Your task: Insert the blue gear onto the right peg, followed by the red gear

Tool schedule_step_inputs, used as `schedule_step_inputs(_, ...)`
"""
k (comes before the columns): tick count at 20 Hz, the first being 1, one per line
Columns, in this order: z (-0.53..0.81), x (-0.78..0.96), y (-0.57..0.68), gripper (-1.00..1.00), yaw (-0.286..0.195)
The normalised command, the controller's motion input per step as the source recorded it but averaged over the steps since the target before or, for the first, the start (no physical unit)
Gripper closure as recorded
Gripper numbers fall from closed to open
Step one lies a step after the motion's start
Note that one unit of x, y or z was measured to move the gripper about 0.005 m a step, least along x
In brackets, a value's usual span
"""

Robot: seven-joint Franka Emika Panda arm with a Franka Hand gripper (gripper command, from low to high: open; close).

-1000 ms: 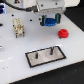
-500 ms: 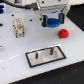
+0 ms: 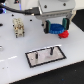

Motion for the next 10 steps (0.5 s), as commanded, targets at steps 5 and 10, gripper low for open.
schedule_step_inputs(5,0.06,0.84,-0.16,1.0,0.0)
schedule_step_inputs(10,0.01,0.61,-0.12,1.0,0.0)
